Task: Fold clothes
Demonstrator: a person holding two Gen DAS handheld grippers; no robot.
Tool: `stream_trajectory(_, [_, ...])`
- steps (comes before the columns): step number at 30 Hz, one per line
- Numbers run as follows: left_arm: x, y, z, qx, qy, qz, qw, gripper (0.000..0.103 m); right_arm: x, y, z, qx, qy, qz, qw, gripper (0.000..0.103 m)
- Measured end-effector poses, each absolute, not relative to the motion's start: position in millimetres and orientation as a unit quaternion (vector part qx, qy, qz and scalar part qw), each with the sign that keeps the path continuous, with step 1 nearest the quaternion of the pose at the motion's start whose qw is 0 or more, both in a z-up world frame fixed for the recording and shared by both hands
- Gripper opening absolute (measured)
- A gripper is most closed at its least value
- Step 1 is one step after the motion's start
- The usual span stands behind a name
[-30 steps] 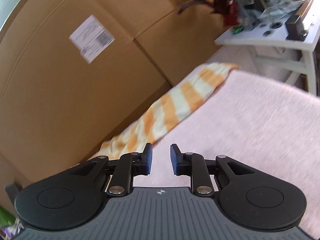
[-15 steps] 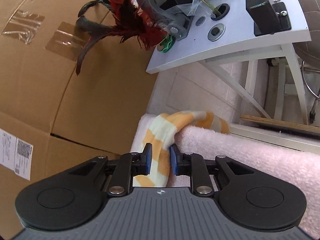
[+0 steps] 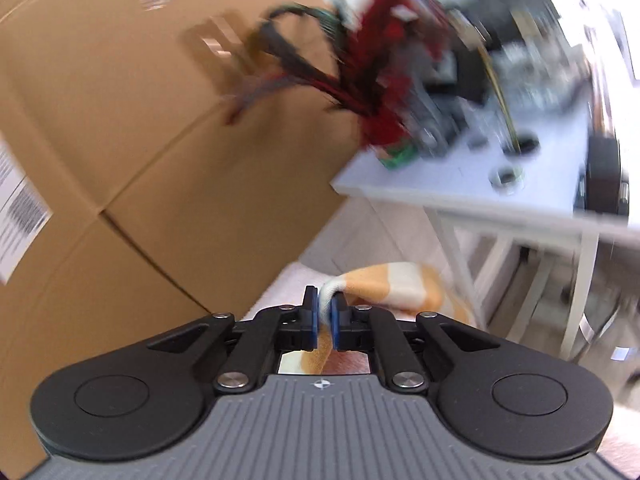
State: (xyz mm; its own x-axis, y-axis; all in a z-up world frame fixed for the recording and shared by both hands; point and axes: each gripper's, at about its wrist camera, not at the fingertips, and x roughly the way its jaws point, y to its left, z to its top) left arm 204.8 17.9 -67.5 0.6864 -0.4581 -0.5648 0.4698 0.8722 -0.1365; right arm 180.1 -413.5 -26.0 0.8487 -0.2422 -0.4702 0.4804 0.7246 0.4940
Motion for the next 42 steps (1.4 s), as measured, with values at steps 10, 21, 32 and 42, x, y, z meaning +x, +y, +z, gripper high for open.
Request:
stream_trajectory(10, [204.0, 39.7, -51.4, -0.006, 0.271, -0.193, 0.943, 0.054, 159.1, -264.8, 30.4, 0.086, 0.166, -0.019, 0.982, 0.008])
stream_trajectory(21, [218.9, 64.0, -48.8, -0.026, 0.281, -0.131, 0.95, 0.059, 132.5, -130.2, -6.2, -0.103, 0.237, 0.151, 0.954, 0.022])
stream_trajectory(32, [208.5, 40.1, -60.8, 0.033, 0.255, -0.181, 0.949, 0.059, 116.4, -229.5, -13.3, -0.002, 0.254, 0.027, 0.967, 0.044])
stream_trajectory(42, [166.6, -42.0, -38.1, 0.223, 0.182, -0.218, 0.933, 0.078, 126.2, -301.5, -48.0, 0.152, 0.255, 0.027, 0.955, 0.033])
